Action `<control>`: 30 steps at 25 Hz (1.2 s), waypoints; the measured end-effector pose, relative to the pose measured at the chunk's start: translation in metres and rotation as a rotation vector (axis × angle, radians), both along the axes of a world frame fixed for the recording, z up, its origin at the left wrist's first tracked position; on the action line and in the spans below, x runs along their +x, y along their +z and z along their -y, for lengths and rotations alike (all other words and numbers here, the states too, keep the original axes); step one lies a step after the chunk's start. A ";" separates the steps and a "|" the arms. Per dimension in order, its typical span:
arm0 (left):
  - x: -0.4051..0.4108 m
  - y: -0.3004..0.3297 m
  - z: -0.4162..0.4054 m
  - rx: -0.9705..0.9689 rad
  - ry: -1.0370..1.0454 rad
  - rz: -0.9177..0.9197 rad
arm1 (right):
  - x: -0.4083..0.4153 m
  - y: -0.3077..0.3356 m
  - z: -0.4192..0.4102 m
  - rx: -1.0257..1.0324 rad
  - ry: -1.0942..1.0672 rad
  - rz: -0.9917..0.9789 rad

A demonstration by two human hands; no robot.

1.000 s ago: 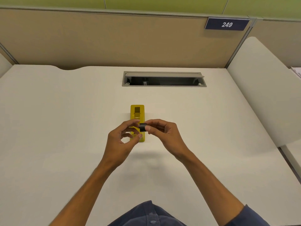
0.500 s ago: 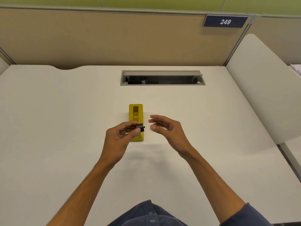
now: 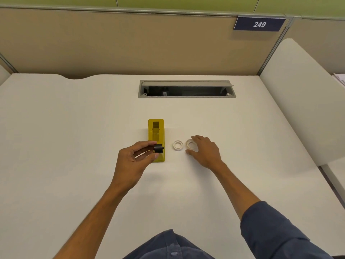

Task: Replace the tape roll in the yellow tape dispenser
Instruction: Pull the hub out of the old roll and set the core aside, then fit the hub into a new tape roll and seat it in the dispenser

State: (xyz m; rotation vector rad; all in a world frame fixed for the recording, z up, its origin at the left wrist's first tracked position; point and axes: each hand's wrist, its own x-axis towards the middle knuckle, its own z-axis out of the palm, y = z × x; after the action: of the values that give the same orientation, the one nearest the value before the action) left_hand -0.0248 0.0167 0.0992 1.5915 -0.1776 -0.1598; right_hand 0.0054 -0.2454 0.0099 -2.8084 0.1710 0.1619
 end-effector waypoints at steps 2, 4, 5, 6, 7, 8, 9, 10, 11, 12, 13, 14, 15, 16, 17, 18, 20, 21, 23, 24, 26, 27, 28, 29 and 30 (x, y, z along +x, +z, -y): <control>0.000 0.000 -0.001 0.004 0.001 0.005 | 0.002 -0.001 0.000 0.008 0.000 0.005; -0.001 0.000 -0.002 0.009 0.005 0.003 | -0.001 -0.001 0.000 0.088 -0.040 0.027; -0.001 0.000 -0.003 0.014 0.009 -0.001 | -0.004 -0.001 0.000 0.163 -0.079 0.053; 0.000 -0.001 -0.004 0.018 0.013 -0.004 | -0.007 0.000 0.000 0.263 -0.126 0.091; 0.000 -0.001 -0.004 0.019 0.016 -0.007 | -0.010 0.002 0.000 0.379 -0.175 0.135; 0.000 -0.001 -0.004 0.018 0.018 -0.010 | -0.013 0.006 -0.001 0.504 -0.223 0.175; -0.001 -0.001 -0.004 0.015 0.017 -0.013 | -0.017 0.011 -0.003 0.628 -0.265 0.199; -0.001 0.000 -0.003 0.010 0.013 -0.014 | -0.020 0.017 -0.004 0.735 -0.294 0.205; -0.001 0.000 -0.002 0.003 0.008 -0.016 | -0.024 0.025 -0.005 0.821 -0.307 0.197; -0.001 0.001 -0.001 -0.004 0.003 -0.018 | -0.027 0.033 -0.006 0.891 -0.307 0.186; -0.002 0.002 0.000 -0.009 -0.001 -0.019 | -0.031 0.039 -0.007 0.956 -0.297 0.177; -0.002 0.002 0.002 -0.011 -0.004 -0.020 | -0.034 0.046 -0.008 1.016 -0.281 0.172; -0.002 0.003 0.003 -0.012 -0.007 -0.019 | -0.038 0.052 -0.010 1.070 -0.263 0.171; -0.003 0.004 0.005 -0.011 -0.010 -0.019 | -0.042 0.059 -0.013 1.119 -0.246 0.174; -0.003 0.005 0.006 -0.010 -0.014 -0.017 | -0.045 0.066 -0.015 1.162 -0.229 0.176; -0.003 0.006 0.007 -0.003 -0.018 -0.010 | -0.049 0.071 -0.018 1.200 -0.208 0.176; -0.004 0.008 0.009 0.025 -0.029 0.014 | -0.056 0.081 -0.024 1.263 -0.164 0.161; -0.005 0.009 0.010 0.040 -0.034 0.025 | -0.059 0.084 -0.027 1.286 -0.144 0.148; -0.006 0.011 0.011 0.057 -0.039 0.039 | -0.064 0.089 -0.033 1.303 -0.106 0.118; -0.007 0.011 0.012 0.063 -0.040 0.047 | -0.066 0.091 -0.035 1.296 -0.086 0.106; -0.007 0.012 0.013 0.074 -0.049 0.057 | -0.070 0.094 -0.039 1.264 -0.043 0.089; -0.008 0.012 0.013 0.073 -0.055 0.061 | -0.072 0.095 -0.041 1.248 -0.026 0.083; -0.008 0.011 0.013 0.069 -0.061 0.066 | -0.073 0.096 -0.042 1.239 -0.014 0.081; -0.009 0.011 0.013 0.061 -0.067 0.071 | -0.073 0.097 -0.043 1.234 -0.003 0.083; -0.010 0.011 0.013 0.054 -0.073 0.074 | -0.074 0.098 -0.044 1.233 0.008 0.084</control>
State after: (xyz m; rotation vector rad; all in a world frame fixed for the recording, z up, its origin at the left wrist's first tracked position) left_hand -0.0352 0.0041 0.1105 1.6461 -0.2914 -0.1642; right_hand -0.0685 -0.2018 0.1084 -1.5831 0.0133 0.0947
